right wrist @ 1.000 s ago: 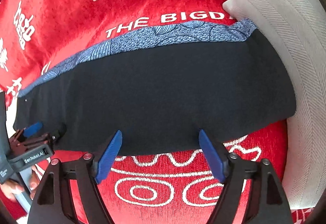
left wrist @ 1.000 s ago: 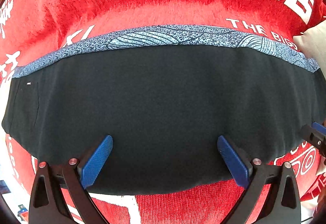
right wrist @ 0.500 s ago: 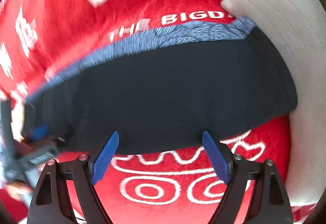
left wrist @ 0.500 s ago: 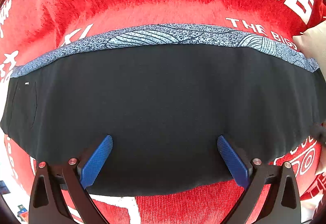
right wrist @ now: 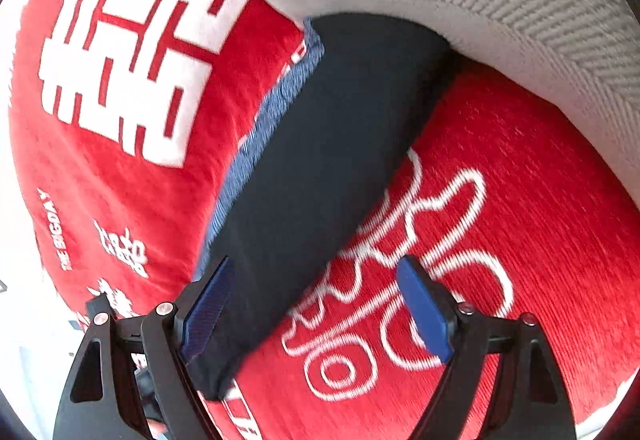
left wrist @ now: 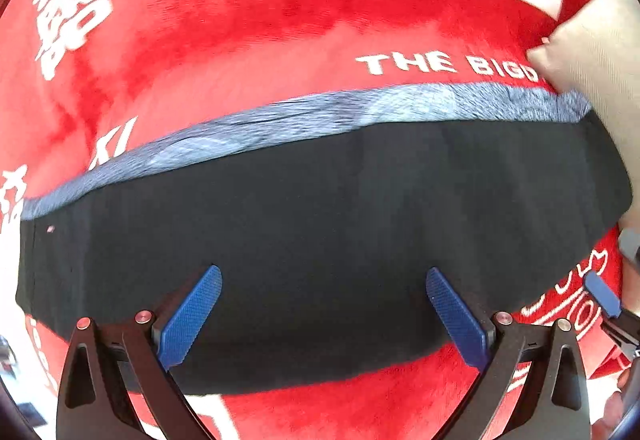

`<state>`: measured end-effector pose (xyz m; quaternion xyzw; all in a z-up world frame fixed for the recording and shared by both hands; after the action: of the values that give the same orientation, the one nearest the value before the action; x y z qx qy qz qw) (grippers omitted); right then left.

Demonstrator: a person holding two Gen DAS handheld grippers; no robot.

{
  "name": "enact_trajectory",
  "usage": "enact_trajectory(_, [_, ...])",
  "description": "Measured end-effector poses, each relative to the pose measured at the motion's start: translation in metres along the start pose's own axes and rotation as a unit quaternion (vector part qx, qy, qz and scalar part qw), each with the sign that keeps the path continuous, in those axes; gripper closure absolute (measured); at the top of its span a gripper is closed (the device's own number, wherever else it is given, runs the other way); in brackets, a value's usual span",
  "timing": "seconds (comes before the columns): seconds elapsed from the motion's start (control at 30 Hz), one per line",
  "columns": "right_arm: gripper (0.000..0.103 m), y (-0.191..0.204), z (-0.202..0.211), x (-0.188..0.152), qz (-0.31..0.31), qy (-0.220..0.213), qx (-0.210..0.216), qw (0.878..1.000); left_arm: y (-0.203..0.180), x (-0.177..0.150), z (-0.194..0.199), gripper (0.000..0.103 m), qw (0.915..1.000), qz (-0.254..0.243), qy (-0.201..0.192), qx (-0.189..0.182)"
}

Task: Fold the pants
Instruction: 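Grasp the trousers' leg end with the right gripper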

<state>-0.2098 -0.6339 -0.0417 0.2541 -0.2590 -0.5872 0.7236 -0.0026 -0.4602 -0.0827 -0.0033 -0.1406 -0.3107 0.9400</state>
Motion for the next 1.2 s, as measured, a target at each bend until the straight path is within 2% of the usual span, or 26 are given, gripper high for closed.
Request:
enact_trajectory(0.27, [0.017,-0.001,-0.006,0.022,-0.018,-0.06,0.052,0.997,-0.005,0.004,-0.015,0.0,0.9998,0.015,-0.013,-0.006])
enact_trajectory(0.37, [0.016,0.007,-0.016,0.028,-0.005,-0.078,0.05,0.996,-0.004,0.005,-0.017,0.0,0.9998,0.008,-0.017,-0.008])
enact_trajectory(0.43, [0.019,0.012,-0.021,0.031,0.002,-0.075,0.031,0.997,-0.003,0.006,-0.014,0.0,0.9998,0.002,-0.018,-0.005])
enact_trajectory(0.47, [0.025,0.013,-0.022,0.032,0.0,-0.07,0.014,0.997,-0.007,0.005,-0.011,0.005,0.9998,-0.002,-0.019,0.0])
enact_trajectory(0.5, [0.055,0.013,-0.024,0.034,0.0,-0.062,-0.018,0.998,-0.009,0.007,-0.006,0.019,0.9997,-0.009,-0.023,0.001])
enact_trajectory(0.53, [0.08,0.011,-0.025,0.036,0.002,-0.057,-0.049,0.997,-0.017,0.008,0.001,0.026,0.9996,-0.013,-0.023,-0.003])
enact_trajectory(0.57, [0.08,0.008,-0.024,0.037,-0.004,-0.054,-0.055,0.997,-0.019,0.01,0.006,0.035,0.9996,-0.016,-0.021,-0.01])
enact_trajectory(0.6, [0.082,0.008,-0.023,0.038,-0.005,-0.05,-0.054,0.997,-0.022,0.012,0.012,0.036,0.9994,-0.014,-0.022,-0.023])
enact_trajectory(0.77, [0.085,0.032,-0.006,0.038,0.067,-0.054,-0.065,0.994,-0.035,0.017,0.027,0.036,0.9968,-0.009,-0.045,-0.066])
enact_trajectory(0.83, [0.086,0.038,-0.003,0.037,0.086,-0.054,-0.068,0.992,-0.043,0.007,0.003,0.036,0.9957,-0.007,-0.014,-0.091])
enact_trajectory(0.87, [0.087,0.04,-0.001,0.037,0.096,-0.054,-0.071,0.991,-0.046,0.002,-0.006,0.035,0.9955,-0.008,-0.028,-0.091])
enact_trajectory(0.9, [0.088,0.044,-0.002,0.035,0.108,-0.051,-0.074,0.99,-0.049,0.001,-0.003,0.034,0.9944,-0.017,-0.061,-0.085])
enact_trajectory(0.93, [0.089,0.051,-0.001,0.035,0.127,-0.055,-0.08,0.987,-0.054,-0.002,-0.003,0.034,0.9941,-0.037,-0.072,-0.073])
enact_trajectory(1.1, [0.09,0.086,0.002,0.027,0.205,-0.063,-0.091,0.972,-0.052,-0.002,-0.001,0.034,0.9933,-0.027,-0.074,-0.084])
enact_trajectory(1.2, [0.091,0.114,0.003,0.018,0.265,-0.062,-0.094,0.958,-0.052,-0.003,-0.003,0.034,0.9925,-0.036,-0.082,-0.083])
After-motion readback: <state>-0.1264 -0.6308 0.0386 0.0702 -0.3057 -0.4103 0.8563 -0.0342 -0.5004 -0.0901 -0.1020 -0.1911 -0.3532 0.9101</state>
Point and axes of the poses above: each gripper's, at about its wrist camera, not at the fingertips, and z roughly against the way its jaws point, y to its left, x to its top, the point moved 4 cm from there along -z, roughly the way its jaws point, and after that the axes turned 7 degrees about -y, right-handed, at the moved point
